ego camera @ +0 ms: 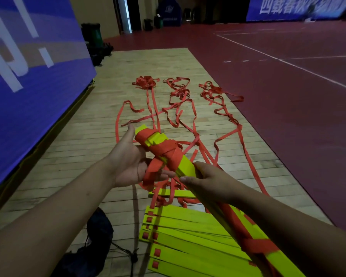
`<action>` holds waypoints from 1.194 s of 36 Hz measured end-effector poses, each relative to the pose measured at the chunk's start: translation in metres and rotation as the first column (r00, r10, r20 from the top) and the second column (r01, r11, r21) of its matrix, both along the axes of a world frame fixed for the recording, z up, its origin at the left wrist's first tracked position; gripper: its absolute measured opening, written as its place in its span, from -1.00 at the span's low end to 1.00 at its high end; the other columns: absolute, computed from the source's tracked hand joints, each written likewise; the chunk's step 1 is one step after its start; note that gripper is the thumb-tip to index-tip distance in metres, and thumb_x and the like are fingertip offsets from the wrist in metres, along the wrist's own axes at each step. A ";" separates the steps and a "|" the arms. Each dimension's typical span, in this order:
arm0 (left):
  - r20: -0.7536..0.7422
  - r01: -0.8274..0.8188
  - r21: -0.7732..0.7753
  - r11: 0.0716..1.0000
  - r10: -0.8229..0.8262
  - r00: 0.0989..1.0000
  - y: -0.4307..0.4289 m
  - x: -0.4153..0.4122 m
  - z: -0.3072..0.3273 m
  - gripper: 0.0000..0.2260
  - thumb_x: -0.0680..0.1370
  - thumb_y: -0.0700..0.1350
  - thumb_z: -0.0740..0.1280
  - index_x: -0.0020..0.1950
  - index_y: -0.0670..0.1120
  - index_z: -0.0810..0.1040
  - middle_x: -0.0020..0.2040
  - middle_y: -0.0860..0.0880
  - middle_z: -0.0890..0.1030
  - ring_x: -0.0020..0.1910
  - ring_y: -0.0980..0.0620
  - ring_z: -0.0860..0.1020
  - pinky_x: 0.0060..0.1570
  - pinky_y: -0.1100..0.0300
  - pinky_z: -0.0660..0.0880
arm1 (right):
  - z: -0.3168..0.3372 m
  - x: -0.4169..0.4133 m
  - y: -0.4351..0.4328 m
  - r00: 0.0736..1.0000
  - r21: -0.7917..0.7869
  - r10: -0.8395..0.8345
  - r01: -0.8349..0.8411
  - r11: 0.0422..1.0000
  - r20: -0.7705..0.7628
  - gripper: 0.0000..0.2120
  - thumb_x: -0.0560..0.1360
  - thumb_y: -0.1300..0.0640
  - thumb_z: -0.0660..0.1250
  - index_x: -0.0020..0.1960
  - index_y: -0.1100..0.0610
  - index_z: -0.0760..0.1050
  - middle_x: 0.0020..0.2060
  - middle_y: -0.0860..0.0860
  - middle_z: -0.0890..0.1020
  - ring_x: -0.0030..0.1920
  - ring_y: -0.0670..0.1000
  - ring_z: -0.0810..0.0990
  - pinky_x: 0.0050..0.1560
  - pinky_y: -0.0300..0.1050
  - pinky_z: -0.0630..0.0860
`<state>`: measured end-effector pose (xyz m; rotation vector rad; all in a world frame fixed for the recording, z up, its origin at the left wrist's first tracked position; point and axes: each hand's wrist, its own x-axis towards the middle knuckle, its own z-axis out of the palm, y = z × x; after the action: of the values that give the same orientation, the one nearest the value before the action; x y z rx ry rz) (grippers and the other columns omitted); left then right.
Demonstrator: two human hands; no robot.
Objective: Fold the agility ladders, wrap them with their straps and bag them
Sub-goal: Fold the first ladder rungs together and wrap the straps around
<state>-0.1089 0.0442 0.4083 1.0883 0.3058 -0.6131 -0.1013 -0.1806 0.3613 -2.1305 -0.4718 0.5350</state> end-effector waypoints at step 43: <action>0.351 -0.152 0.388 0.909 0.007 0.936 -0.029 -0.004 -0.010 -0.64 0.60 0.14 0.29 0.12 -0.16 0.46 -0.35 -0.16 0.58 -0.45 -0.02 0.52 -0.40 0.19 0.45 | 0.006 -0.004 0.003 0.965 -0.137 -0.071 0.108 0.985 0.252 -0.75 0.50 -0.04 0.48 0.08 0.03 0.52 -0.17 -0.02 0.63 -0.18 -0.03 0.62 -0.07 0.07 0.61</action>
<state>-0.1130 0.0147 0.3987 1.5568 0.1757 -0.2766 -0.1048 -0.1772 0.3673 -2.3644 -0.4818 0.2618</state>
